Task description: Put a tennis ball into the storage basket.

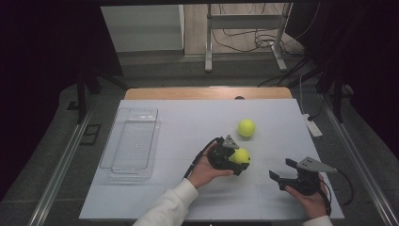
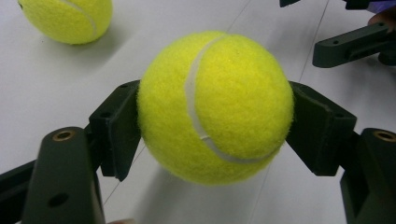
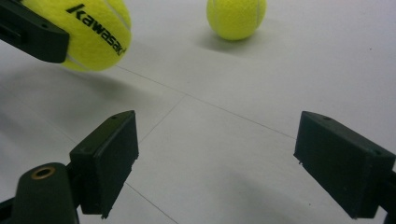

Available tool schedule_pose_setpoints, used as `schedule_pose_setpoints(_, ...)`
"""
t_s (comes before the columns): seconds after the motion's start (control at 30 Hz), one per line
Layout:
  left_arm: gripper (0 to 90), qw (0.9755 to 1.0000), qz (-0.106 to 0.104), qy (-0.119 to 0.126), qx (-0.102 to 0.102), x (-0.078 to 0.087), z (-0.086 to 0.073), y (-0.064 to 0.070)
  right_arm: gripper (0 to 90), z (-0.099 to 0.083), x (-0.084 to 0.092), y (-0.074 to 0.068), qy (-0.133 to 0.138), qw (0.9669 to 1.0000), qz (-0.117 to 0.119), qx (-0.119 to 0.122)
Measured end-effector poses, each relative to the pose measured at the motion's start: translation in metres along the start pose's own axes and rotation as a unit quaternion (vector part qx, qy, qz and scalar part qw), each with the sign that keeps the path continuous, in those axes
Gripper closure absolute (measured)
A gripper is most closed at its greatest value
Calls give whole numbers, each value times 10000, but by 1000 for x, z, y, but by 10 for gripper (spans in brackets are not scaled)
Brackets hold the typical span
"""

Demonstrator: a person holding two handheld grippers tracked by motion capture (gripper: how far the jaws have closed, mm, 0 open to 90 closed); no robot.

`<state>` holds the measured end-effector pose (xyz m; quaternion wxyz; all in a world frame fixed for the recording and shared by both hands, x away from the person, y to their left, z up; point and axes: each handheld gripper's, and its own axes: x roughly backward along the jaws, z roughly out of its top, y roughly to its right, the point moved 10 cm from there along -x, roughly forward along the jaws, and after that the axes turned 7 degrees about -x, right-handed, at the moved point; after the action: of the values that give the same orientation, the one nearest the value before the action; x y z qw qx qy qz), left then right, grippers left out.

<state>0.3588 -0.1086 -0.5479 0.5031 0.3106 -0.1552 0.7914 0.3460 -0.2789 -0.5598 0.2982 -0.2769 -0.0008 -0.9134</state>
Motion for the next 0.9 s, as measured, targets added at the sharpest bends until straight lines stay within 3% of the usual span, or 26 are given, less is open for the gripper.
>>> schedule_pose_setpoints(0.9,263,9996,157,245,39,34,-7,-7,142,0,0,0,3,10000,-13,1)
